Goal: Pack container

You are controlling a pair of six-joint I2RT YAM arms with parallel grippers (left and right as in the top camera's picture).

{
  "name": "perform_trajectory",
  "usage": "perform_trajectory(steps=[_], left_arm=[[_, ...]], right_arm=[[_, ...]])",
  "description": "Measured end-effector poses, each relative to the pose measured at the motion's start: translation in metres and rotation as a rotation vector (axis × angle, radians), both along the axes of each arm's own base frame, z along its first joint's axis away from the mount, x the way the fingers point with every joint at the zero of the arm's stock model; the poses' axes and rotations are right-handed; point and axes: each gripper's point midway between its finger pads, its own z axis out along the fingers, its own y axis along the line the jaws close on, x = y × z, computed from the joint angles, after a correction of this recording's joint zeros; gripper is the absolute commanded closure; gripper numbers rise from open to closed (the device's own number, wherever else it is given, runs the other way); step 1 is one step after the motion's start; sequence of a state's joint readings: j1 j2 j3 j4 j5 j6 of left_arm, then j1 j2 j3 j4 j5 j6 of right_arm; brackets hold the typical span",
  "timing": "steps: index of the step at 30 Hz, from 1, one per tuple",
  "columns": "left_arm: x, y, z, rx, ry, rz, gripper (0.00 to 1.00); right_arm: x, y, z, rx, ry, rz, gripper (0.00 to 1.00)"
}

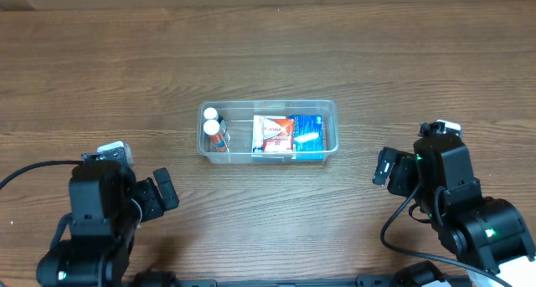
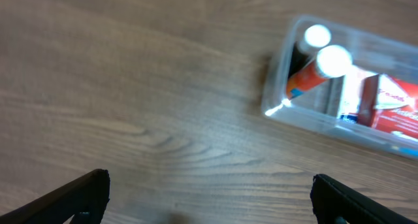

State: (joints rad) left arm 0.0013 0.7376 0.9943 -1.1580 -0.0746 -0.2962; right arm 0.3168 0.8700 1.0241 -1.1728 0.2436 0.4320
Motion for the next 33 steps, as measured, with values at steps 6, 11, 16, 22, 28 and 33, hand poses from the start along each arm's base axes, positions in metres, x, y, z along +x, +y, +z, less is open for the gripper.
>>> perform_trajectory(steps=[6, 11, 16, 22, 28, 33], left_arm=[[0.003, 0.002, -0.015, -0.015, 0.061, 0.042, 0.0], [0.006, 0.002, -0.023, -0.016, 0.104, 0.045, 0.0], [0.009, 0.002, -0.029, -0.015, 0.136, 0.045, 0.0], [0.011, 0.002, -0.035, -0.015, 0.166, 0.045, 0.0], [0.014, 0.002, -0.042, -0.013, 0.201, 0.046, 0.0], [0.014, 0.003, -0.046, -0.011, 0.222, 0.048, 0.0]], right_arm=[[0.003, 0.001, -0.007, -0.007, 0.034, -0.006, 0.0], [0.008, 0.003, -0.018, -0.022, 0.083, -0.007, 0.0], [0.014, 0.004, -0.035, -0.048, 0.16, -0.008, 0.0], [0.016, 0.005, -0.04, -0.054, 0.177, -0.007, 0.0], [0.036, 0.01, 0.019, -0.001, -0.26, 0.098, 0.0], [0.024, 0.007, 0.034, 0.003, -0.564, 0.176, 0.0]])
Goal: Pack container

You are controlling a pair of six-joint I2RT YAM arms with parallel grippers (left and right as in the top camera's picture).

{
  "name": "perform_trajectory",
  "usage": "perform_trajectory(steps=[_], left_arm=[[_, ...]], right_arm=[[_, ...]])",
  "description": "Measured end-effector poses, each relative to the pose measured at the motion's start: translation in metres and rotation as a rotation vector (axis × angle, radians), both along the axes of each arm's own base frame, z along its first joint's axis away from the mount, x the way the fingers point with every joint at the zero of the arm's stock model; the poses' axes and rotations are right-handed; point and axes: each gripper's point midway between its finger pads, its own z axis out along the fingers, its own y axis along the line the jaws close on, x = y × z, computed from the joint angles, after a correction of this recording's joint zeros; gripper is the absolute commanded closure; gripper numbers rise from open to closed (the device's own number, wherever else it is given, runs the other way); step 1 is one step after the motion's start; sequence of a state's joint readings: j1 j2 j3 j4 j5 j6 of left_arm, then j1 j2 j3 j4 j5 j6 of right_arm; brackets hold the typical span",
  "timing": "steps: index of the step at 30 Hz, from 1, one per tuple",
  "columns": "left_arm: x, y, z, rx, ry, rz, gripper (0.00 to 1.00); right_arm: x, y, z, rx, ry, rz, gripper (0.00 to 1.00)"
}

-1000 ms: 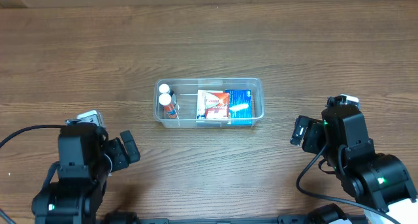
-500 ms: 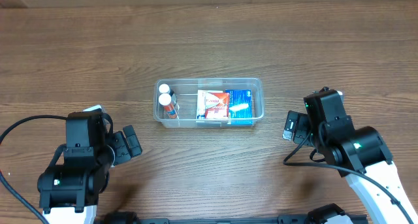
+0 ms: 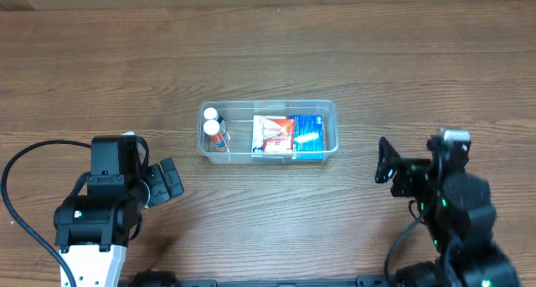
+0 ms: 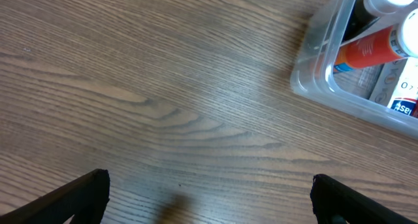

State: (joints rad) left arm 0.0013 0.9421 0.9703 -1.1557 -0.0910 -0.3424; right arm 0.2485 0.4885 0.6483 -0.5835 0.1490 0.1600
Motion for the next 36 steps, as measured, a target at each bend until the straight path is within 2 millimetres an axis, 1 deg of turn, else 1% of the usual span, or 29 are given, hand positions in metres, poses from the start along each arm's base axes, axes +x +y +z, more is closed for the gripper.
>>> perform_trajectory(steps=[2, 5, 8, 10, 12, 14, 17, 36], left_arm=[[0.0, 0.0, -0.001, 0.0, 0.005, 0.0, 0.0], [0.0, 0.0, -0.003, 0.0, 0.013, 0.0, 0.0], [0.001, 0.0, -0.003, 0.0, 0.013, 0.0, 0.0], [0.001, 0.0, -0.003, 0.0, 0.013, 0.0, 0.0], [0.001, 0.0, -0.003, 0.0, 0.013, 0.0, 0.0], [0.001, 0.0, -0.003, 0.0, 0.013, 0.0, 0.0], [0.001, 0.0, -0.003, 0.0, 0.013, 0.0, 0.0], [0.001, 0.0, -0.003, 0.0, 0.013, 0.0, 0.0]], right_arm=[[-0.004, 0.0, -0.003, 0.004, -0.083, 0.014, 0.0], [-0.011, 0.0, -0.015, 0.014, -0.207, 0.035, 0.0], [-0.014, 0.005, -0.021, 0.03, -0.356, 0.074, 0.0], [-0.014, 0.008, -0.022, 0.031, -0.41, 0.089, 0.0], [-0.012, 0.017, -0.029, 0.005, -0.45, 0.139, 0.0], [-0.01, 0.025, -0.041, -0.038, -0.459, 0.193, 0.0], [-0.009, 0.032, -0.078, -0.09, -0.358, 0.247, 0.0], [-0.01, 0.033, -0.075, -0.123, -0.377, 0.259, 0.0]])
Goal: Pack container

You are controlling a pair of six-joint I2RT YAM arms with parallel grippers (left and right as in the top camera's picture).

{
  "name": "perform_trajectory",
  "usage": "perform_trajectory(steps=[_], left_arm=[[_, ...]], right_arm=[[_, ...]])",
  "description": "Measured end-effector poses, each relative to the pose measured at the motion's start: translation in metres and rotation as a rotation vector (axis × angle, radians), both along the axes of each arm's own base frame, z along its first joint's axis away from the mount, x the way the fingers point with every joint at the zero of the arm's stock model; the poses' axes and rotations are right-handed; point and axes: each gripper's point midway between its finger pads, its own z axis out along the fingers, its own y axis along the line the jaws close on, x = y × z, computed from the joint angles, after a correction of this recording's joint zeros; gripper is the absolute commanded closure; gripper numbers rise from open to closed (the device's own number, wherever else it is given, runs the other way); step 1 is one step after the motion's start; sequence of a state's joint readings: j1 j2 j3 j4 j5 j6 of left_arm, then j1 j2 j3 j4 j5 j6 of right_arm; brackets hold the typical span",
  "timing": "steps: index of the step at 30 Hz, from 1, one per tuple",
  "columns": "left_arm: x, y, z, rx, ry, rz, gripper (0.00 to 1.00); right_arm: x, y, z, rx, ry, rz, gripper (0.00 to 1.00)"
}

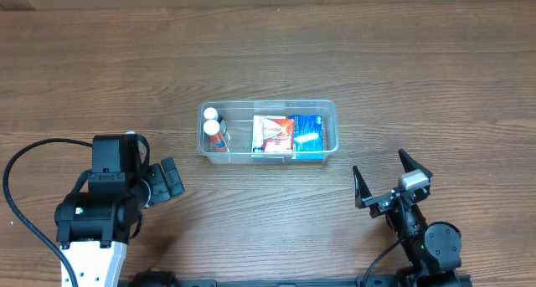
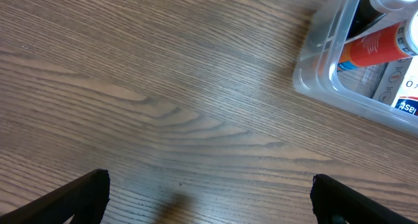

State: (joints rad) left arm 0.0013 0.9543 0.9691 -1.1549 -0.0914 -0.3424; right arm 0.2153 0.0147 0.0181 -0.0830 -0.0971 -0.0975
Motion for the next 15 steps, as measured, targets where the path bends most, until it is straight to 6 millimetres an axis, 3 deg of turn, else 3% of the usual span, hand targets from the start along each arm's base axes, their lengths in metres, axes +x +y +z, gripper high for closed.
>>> perform_trajectory(steps=[15], left_arm=[[-0.001, 0.0003, 0.003, 0.002, -0.016, 0.001, 0.0]], right_arm=[[0.0, 0.0001, 0.0, -0.001, 0.0, 0.0, 0.0]])
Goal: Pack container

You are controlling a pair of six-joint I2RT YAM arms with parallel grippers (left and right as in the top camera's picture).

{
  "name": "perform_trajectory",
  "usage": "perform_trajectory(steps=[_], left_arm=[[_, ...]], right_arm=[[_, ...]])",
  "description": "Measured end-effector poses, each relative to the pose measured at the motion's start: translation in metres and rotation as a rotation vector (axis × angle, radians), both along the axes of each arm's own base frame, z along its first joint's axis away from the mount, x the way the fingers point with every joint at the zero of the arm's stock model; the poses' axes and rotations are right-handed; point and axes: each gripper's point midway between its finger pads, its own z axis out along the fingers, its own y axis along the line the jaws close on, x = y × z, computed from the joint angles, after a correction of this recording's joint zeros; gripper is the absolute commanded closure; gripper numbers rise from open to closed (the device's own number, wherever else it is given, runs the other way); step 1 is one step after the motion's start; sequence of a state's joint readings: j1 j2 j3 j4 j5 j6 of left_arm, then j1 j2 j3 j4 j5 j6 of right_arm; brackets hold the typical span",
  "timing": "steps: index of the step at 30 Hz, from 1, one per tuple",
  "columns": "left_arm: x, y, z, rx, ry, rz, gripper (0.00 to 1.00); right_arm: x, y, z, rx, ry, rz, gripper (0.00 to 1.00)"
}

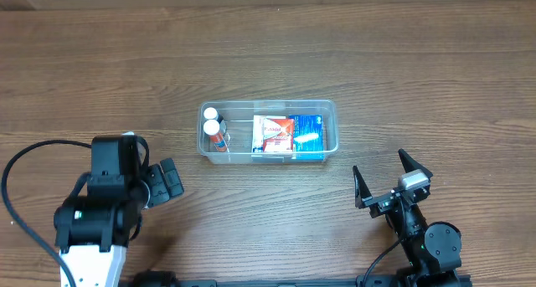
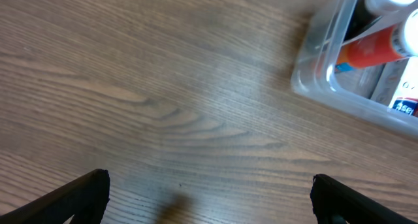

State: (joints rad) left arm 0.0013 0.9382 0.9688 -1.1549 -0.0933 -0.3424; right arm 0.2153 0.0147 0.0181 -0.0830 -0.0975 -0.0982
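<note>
A clear plastic container (image 1: 330, 111) sits mid-table. It holds two white-capped tubes (image 1: 214, 132), a red and white packet (image 1: 275, 133) and a blue packet (image 1: 308, 133). In the left wrist view the container's corner (image 2: 313, 74) and an orange tube (image 2: 375, 46) show at the upper right. My left gripper (image 1: 167, 182) is open to the lower left of the container, its fingertips (image 2: 85, 194) wide apart over bare wood. My right gripper (image 1: 387, 180) stands open to the lower right of the container, holding nothing.
The wooden table (image 1: 268, 53) spreads around the container. A black cable (image 1: 25, 157) loops at the left arm's side. The front edge lies just below both arms.
Both arms and the container stand where they were. The left wrist view is slightly blurred and shifted a touch, nothing more.
At first both arms flanked the packed container with open grippers. Then the left arm had drawn nearer the container's left end and the right arm had turned. Later the right arm stood lower, near the front edge, jaws spread. Container contents stayed the same throughout.
</note>
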Motion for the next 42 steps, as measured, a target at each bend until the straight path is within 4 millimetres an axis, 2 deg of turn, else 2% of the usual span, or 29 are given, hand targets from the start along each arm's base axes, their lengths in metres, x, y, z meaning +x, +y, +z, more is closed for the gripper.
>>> perform_trajectory(steps=[5, 7, 10, 13, 17, 20, 25, 29, 42], left_arm=[[0.009, 0.004, 0.026, 0.038, -0.305, -0.018, 0.0], [0.012, 0.003, 0.024, 0.06, -0.446, -0.043, 0.0], [0.016, 0.001, 0.01, 0.082, -0.598, -0.079, 0.0], [0.029, -0.004, 0.0, 0.098, -0.776, -0.118, 0.0], [0.041, -0.008, 0.016, 0.141, -1.04, -0.154, 0.0], [0.042, -0.011, 0.019, 0.175, -1.132, -0.188, 0.0], [0.04, -0.019, 0.006, 0.249, -1.103, -0.292, 0.0], [0.035, -0.022, -0.025, 0.238, -0.983, -0.33, 0.0], [0.034, -0.022, -0.021, 0.241, -1.002, -0.33, 0.0]], right_arm=[[0.0, 0.0, 0.001, 0.001, -0.003, 0.0, 0.0], [0.0, 0.0, 0.001, 0.001, -0.005, 0.0, 0.0], [0.0, 0.0, 0.001, 0.001, -0.005, 0.0, 0.0], [0.0, 0.0, 0.001, 0.001, -0.005, 0.0, 0.0], [0.0, 0.0, 0.001, 0.0, -0.005, 0.0, 0.0], [0.0, 0.0, 0.001, 0.0, -0.004, 0.0, 0.0], [0.0, 0.0, 0.001, 0.0, -0.004, 0.0, 0.0], [0.0, 0.0, 0.001, 0.001, -0.004, 0.0, 0.0], [0.0, 0.0, 0.001, -0.002, -0.005, 0.0, 0.0]])
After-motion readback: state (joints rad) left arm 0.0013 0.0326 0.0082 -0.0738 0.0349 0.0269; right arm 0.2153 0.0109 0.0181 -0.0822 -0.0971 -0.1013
